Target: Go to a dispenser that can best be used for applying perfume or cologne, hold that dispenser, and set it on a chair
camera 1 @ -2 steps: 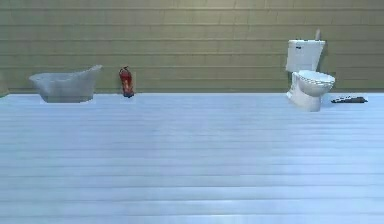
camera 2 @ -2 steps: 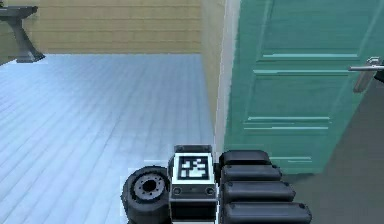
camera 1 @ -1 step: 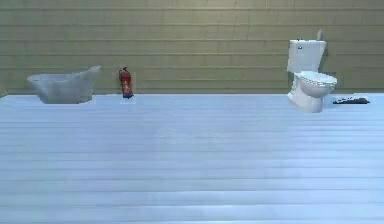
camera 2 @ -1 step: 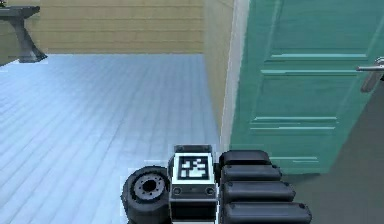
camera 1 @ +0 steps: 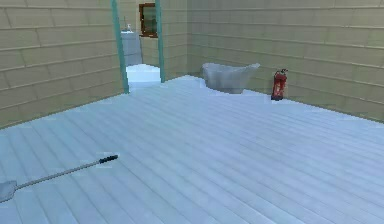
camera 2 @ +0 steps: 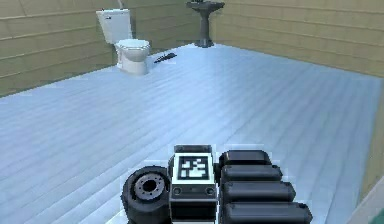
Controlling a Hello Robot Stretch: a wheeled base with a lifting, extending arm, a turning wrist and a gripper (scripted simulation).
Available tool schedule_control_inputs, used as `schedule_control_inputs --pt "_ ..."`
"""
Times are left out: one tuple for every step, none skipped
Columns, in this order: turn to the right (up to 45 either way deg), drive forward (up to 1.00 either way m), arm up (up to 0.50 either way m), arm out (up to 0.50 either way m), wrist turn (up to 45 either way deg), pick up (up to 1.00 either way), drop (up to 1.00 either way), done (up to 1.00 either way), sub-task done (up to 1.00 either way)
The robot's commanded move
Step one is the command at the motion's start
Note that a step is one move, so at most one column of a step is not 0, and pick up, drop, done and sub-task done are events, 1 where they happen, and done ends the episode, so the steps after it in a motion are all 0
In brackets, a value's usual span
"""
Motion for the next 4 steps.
schedule_control_inputs --pt "0.0 0.45 0.0 0.0 0.0 0.0 0.0 0.0 0.0" --pt "-6.0 0.0 0.0 0.0 0.0 0.0 0.0 0.0 0.0" --pt "0.0 1.0 0.0 0.0 0.0 0.0 0.0 0.0 0.0" --pt "-3.0 0.0 0.0 0.0 0.0 0.0 0.0 0.0 0.0"
